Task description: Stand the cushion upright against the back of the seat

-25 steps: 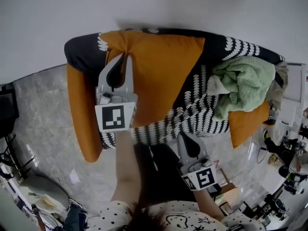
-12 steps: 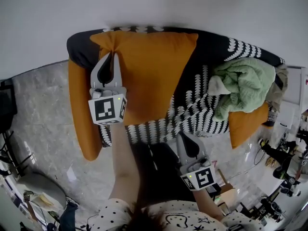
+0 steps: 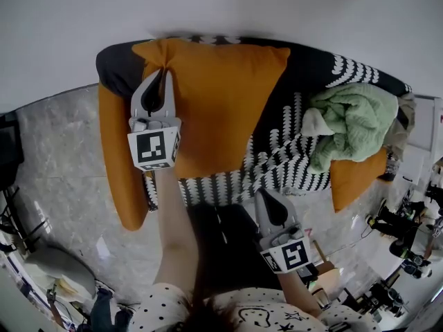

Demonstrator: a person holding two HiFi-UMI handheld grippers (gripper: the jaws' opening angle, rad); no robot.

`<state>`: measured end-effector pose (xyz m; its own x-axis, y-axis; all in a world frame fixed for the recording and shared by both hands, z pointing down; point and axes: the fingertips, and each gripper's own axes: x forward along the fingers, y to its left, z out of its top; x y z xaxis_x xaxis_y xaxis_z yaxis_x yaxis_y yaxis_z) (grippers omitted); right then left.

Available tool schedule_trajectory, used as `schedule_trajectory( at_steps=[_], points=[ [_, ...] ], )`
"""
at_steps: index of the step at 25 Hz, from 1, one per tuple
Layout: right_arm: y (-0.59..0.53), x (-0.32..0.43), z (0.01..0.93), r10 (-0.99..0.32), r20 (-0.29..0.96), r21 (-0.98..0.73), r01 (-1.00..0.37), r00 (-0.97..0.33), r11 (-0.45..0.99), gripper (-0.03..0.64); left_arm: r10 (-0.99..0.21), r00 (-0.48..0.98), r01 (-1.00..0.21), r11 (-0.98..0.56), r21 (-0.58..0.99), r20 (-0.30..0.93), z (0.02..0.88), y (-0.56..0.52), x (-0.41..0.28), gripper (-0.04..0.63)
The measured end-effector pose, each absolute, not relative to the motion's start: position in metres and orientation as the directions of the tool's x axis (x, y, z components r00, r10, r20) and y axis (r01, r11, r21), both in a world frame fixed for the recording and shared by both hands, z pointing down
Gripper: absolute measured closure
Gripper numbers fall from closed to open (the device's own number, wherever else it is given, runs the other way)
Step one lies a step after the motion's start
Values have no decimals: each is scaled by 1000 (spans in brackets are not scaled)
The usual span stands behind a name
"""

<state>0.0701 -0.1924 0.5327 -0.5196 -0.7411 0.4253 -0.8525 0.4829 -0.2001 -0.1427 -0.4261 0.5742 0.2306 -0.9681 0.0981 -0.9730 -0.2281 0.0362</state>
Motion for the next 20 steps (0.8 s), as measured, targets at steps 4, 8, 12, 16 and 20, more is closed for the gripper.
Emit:
schedule_trajectory(
  at_steps=[4,8,12,16,20],
  points=[
    [-194,62,531,-736,429,-204,-850,-524,486,620,-960,249,-968,-249,15,126,583,-434,-145,575],
    [-196,59,530,-736,429,-205,-850,-524,486,620,-955,266,-964,-265,23,129,590,-438,-146,571],
    [-196,59,530,-738,428,-199,-851,-521,486,620,-949,283,-959,-282,32,138,599,-440,-145,566],
    [-193,58,529,-738,425,-195,-850,-523,490,620,-946,293,-956,-291,32,142,604,-441,-144,561],
    [-189,59,528,-740,418,-195,-847,-527,494,620,-942,299,-954,-296,42,152,607,-441,-144,561]
  ],
)
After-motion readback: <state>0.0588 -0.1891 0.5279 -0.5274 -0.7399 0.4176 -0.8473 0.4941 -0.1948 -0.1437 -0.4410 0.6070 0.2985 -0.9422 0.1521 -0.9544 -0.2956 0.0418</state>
